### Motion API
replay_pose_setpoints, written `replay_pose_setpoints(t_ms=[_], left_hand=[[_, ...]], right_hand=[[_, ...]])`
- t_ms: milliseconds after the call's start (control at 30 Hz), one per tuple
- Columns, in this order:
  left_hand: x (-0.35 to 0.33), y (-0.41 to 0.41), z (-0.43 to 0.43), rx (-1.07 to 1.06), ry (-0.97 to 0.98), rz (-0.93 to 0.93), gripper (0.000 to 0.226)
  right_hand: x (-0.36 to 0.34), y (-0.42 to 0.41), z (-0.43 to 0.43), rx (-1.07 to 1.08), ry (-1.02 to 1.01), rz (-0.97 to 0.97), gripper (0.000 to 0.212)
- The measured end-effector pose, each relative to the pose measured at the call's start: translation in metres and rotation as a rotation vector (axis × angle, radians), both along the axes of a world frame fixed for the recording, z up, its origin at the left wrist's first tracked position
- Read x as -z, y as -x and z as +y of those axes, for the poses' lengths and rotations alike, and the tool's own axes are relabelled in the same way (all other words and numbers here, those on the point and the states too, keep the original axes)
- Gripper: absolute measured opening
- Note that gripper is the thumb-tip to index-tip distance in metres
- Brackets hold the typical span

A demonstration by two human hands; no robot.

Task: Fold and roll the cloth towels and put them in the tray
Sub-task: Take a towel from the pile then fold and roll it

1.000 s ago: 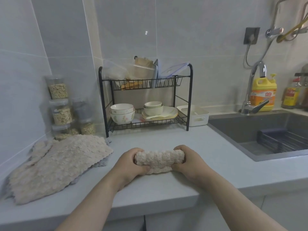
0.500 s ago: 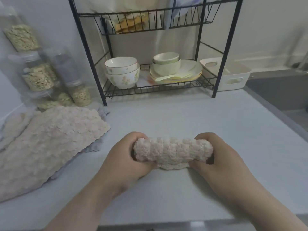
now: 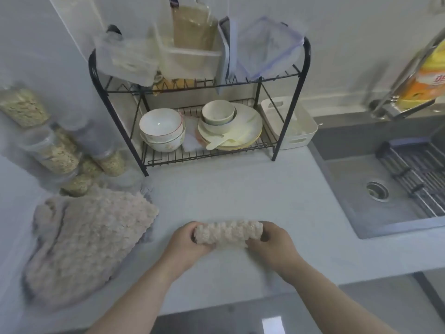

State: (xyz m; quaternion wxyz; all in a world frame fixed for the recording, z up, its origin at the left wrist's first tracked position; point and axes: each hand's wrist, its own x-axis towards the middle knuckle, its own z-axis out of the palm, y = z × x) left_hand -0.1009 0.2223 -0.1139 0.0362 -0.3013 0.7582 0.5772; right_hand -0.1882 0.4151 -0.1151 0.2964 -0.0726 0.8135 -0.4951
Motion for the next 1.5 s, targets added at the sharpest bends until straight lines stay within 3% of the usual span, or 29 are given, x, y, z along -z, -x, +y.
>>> replay_pose_setpoints(t_ms=[67,267,433,600,800,967,1100,1233,1500], left_hand=[[-0.023,0.008,-0.005,0.018,-0.132,-0.026,0.026],[-0.116,0.027,0.021,0.133,-0.461,0.128,0.039],[-0.157,0.052,0.087,0.312,-0.656,0.203,0.035],[-0.190,0.093,0.186,0.456,-0.840,0.245,0.047],[-0.219,0.139,0.337,0.609,-0.861,0.242,0.044],[-0.238,0.164,0.475,0.796,-0.844,0.234,0.053],[-0.250,0.177,0.580,0.865,-0.855,0.219,0.040],[-0.259,0.191,0.667,0.919,-0.898,0.189,0.047],[-0.250,0.245,0.806,1.049,-0.972,0.107,0.040]], right_hand=[[-0.021,0.004,0.004,0.022,0.069,-0.115,0.013],[-0.100,0.000,0.044,0.191,0.380,-0.202,0.038],[-0.158,-0.012,0.117,0.401,0.558,-0.138,0.042],[-0.196,-0.013,0.203,0.663,0.645,-0.016,0.048],[-0.226,-0.016,0.329,0.983,0.782,0.140,0.050],[-0.240,-0.017,0.455,1.162,0.870,0.276,0.030],[-0.250,-0.017,0.547,1.262,0.870,0.352,0.029],[-0.259,-0.015,0.625,1.381,0.863,0.382,0.030],[-0.258,0.016,0.747,1.519,0.847,0.438,0.028]])
